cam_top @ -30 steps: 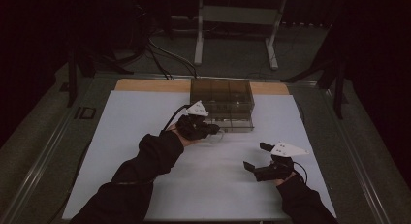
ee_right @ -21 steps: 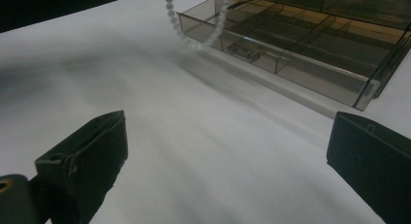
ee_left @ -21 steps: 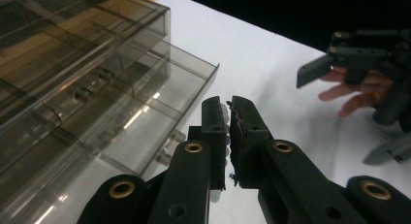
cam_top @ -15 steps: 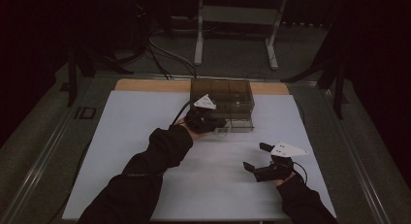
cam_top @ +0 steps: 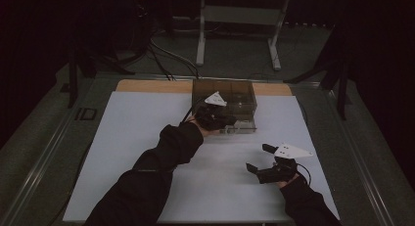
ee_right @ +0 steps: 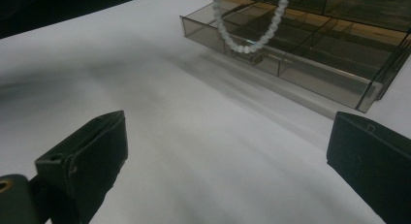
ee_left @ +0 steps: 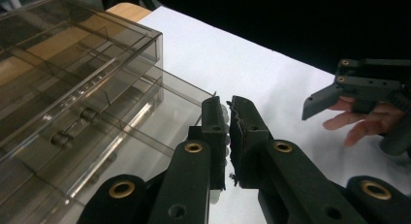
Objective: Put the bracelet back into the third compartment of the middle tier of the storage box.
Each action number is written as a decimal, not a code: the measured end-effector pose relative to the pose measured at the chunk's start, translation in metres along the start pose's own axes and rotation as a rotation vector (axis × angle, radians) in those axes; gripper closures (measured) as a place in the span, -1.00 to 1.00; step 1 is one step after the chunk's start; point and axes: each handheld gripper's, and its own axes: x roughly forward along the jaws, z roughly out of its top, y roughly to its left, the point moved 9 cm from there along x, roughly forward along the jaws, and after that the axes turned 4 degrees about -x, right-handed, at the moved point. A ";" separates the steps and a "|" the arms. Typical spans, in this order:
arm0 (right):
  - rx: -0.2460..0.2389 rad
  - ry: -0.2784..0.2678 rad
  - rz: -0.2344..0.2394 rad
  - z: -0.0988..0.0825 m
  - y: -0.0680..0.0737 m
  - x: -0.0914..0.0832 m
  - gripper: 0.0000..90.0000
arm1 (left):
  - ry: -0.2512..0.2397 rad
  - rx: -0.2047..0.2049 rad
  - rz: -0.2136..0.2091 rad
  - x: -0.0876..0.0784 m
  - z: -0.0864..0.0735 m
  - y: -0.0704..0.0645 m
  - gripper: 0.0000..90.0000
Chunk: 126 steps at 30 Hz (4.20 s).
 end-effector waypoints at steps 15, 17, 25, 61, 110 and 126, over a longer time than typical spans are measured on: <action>0.003 -0.005 0.001 0.000 0.000 -0.001 -0.96 | -0.010 -0.011 0.000 0.019 0.017 0.008 0.93; 0.007 -0.004 0.003 0.000 0.000 -0.001 -0.96 | -0.012 -0.005 0.002 0.022 0.020 0.009 0.93; 0.008 -0.007 0.003 0.000 -0.001 -0.002 -0.96 | -0.023 -0.025 0.005 0.030 0.026 0.015 0.93; 0.016 -0.015 0.004 -0.001 -0.003 -0.005 -0.96 | -0.050 -0.054 0.040 0.054 0.028 0.028 0.15; 0.006 -0.003 0.005 -0.001 -0.001 -0.002 -0.96 | -0.069 -0.021 0.083 -0.037 -0.011 0.023 -0.91; 0.001 0.001 0.003 -0.001 0.000 -0.001 -0.96 | -0.096 -0.041 0.116 -0.066 -0.027 0.030 -0.92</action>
